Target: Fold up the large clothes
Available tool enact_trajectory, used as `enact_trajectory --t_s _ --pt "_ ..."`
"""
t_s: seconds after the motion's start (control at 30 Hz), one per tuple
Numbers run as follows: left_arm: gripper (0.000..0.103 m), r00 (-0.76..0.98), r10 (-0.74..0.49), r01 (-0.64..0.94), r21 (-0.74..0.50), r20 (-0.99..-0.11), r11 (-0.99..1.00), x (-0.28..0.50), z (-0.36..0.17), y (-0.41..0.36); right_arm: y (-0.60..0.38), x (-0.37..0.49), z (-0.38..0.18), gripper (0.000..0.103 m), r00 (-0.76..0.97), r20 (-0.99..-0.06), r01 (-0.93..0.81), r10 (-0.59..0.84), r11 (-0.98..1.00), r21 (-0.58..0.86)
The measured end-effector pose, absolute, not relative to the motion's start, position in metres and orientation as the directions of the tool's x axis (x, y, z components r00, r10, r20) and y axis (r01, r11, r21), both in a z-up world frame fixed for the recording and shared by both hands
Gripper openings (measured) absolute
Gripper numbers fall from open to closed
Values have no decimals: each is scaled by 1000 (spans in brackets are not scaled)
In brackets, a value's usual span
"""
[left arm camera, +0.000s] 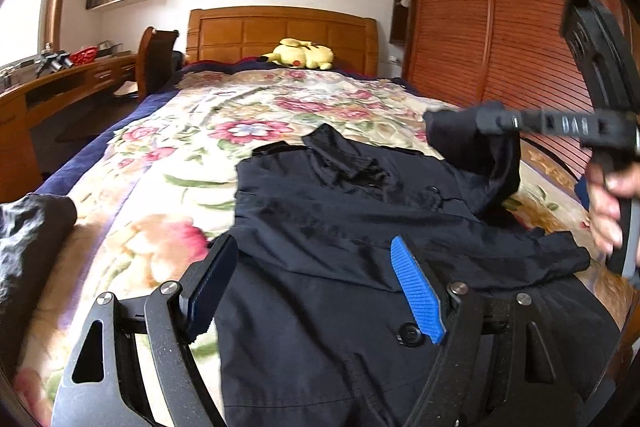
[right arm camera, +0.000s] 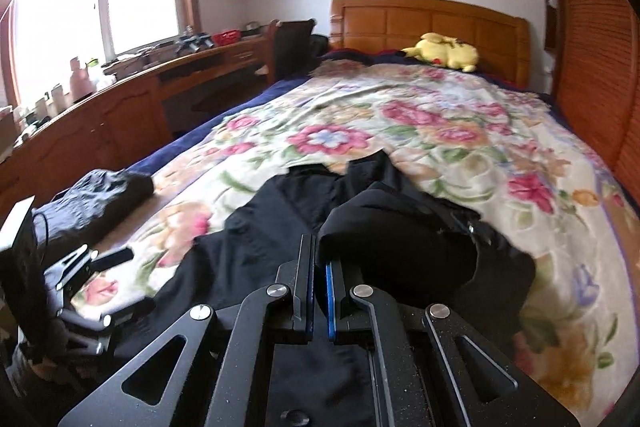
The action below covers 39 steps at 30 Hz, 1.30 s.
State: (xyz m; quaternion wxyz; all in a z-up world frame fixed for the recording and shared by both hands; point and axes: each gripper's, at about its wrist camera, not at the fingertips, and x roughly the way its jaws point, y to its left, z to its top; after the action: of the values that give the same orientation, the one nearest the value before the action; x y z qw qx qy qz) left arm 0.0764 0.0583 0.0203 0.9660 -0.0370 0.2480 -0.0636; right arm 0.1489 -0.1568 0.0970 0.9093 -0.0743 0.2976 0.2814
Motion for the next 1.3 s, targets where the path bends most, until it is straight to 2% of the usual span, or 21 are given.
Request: enact_trajectory --t_s 0.27,0.43,0.63,0.77,0.9,0.93,1.17,1.3 --pt "80 872 -127 77 -124 -472 989 80 20 72 -148 150 42 4 559 -703 -598 441 801 27" --pt "80 872 -113 70 -107 -477 992 81 18 71 -136 136 19 4 493 -752 -649 437 760 16" --pt "80 872 -107 73 -89 -478 993 80 16 69 -136 136 7 5 475 -783 -623 402 782 24" --pt "80 871 -109 74 -92 -479 993 79 16 69 -136 132 3 15 487 -788 -607 378 795 6" --pt "80 871 -110 74 -92 -479 993 80 16 68 -136 125 5 50 521 -770 -593 369 805 -15" --pt "80 871 -109 74 -92 -479 993 80 16 68 -138 122 6 54 537 -763 -587 361 809 -31" --pt "80 869 -117 87 -83 -480 993 79 16 64 -154 118 28 56 627 -707 -529 328 845 -77" --pt "80 869 -116 87 -84 -481 993 79 16 64 -164 142 32 60 660 -685 -454 307 890 -39"
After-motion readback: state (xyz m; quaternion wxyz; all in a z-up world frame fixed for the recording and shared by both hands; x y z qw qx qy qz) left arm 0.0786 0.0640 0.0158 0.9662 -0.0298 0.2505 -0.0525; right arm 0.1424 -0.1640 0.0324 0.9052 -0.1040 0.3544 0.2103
